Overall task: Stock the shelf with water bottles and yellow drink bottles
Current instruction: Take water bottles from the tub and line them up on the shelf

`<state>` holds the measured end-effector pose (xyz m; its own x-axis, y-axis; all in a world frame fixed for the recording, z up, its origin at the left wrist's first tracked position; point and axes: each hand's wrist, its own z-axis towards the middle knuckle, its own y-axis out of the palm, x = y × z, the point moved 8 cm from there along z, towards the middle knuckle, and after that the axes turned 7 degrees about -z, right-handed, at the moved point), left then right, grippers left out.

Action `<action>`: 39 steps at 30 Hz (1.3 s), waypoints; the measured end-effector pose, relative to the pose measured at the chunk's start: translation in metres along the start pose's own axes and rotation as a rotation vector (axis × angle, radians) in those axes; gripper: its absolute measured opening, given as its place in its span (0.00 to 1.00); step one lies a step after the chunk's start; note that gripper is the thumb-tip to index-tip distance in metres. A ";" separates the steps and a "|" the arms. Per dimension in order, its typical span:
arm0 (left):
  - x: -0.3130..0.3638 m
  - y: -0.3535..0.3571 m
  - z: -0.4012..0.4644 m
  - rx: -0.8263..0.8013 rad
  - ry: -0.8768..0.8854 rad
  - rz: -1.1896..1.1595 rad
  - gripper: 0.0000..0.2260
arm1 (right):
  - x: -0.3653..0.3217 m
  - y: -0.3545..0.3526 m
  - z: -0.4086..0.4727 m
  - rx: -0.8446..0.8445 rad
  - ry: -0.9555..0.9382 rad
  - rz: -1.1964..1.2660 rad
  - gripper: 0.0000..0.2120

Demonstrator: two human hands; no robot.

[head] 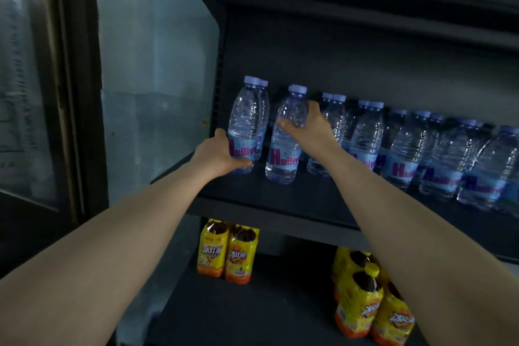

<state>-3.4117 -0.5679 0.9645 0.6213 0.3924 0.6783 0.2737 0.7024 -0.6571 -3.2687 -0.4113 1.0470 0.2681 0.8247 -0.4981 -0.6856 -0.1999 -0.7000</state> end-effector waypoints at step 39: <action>0.015 -0.010 -0.039 0.213 0.063 0.116 0.26 | 0.031 0.007 -0.060 0.132 -0.118 -0.501 0.25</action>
<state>-3.3759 -0.5923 0.9682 0.6860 0.4448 0.5758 0.0406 0.7667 -0.6407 -3.2249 -0.4190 0.9966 0.5122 0.8572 -0.0530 -0.5742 0.2959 -0.7634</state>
